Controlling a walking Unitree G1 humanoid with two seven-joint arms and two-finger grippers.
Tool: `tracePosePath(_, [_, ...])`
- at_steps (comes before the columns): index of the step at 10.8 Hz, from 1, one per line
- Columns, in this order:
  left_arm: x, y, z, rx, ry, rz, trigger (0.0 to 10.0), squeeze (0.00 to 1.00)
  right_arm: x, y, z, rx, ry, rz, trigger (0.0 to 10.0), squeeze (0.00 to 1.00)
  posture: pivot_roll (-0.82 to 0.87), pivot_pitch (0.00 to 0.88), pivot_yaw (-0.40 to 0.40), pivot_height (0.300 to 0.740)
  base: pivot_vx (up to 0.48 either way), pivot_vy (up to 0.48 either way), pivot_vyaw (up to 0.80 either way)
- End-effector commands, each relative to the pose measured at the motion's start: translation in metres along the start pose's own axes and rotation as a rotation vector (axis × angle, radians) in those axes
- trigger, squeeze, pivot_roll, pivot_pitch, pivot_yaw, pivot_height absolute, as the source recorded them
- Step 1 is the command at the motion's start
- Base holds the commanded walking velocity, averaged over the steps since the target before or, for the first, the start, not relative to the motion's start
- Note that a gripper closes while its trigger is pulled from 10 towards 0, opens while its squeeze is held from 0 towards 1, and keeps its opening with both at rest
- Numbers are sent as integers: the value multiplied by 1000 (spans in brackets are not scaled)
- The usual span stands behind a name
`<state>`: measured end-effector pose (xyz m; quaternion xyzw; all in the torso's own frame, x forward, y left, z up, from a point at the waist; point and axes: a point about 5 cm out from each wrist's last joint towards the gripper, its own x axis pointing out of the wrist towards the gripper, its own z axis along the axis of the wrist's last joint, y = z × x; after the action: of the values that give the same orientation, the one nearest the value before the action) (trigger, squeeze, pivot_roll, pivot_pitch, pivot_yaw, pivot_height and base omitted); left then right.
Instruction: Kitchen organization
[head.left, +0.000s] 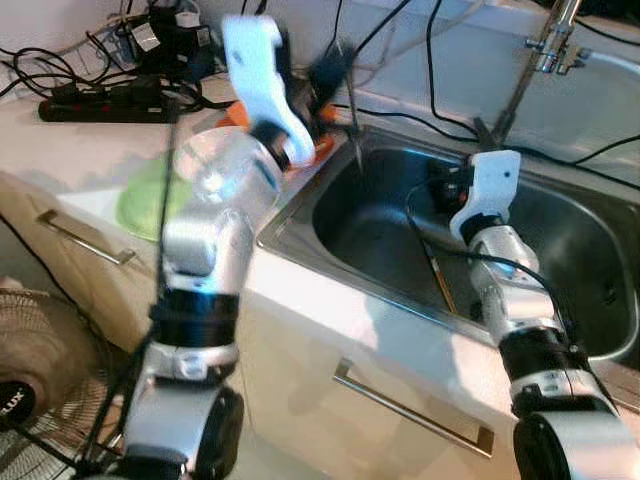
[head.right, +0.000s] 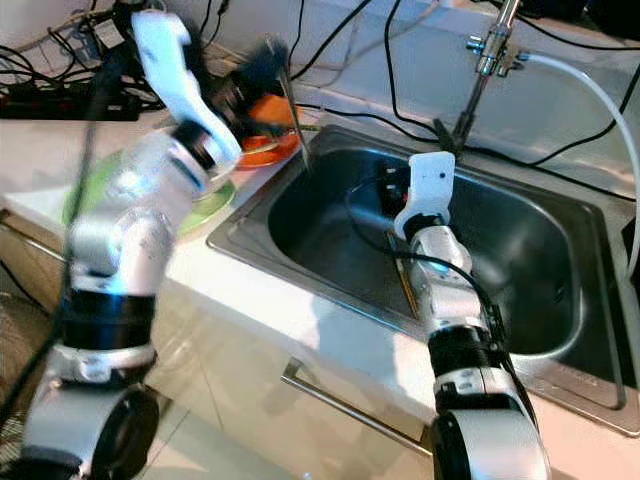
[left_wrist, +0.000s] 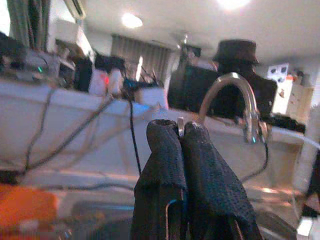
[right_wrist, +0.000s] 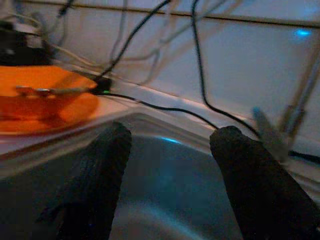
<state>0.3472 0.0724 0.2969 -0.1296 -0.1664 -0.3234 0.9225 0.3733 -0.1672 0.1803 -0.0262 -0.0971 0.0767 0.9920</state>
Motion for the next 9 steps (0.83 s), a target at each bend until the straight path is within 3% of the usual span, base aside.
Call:
tracePosePath(1, [0, -2, -4, -20, 5, -21, 10000, 0, -2, -4, 3, 6, -10, 24, 10000, 0, 189, 0, -24, 740, 0, 0, 0])
tracePosePath(3, [-11, 5, -34, -81, 66, -25, 10000, 0, -7, 12, 8, 62, -41, 203, 10000, 0, 184, 0, -22, 740, 0, 0, 0])
tracePosePath(6, [-19, 10, -44, -94, 80, -24, 10000, 0, -19, 10, 14, 69, -67, 350, 10000, 0, 182, 0, -18, 740, 0, 0, 0])
tracePosePath(9, [-19, 12, -44, -94, 75, -38, 10000, 0, -29, 21, 18, 71, -87, 498, 10000, 0, 178, 0, -9, 740, 0, 0, 0])
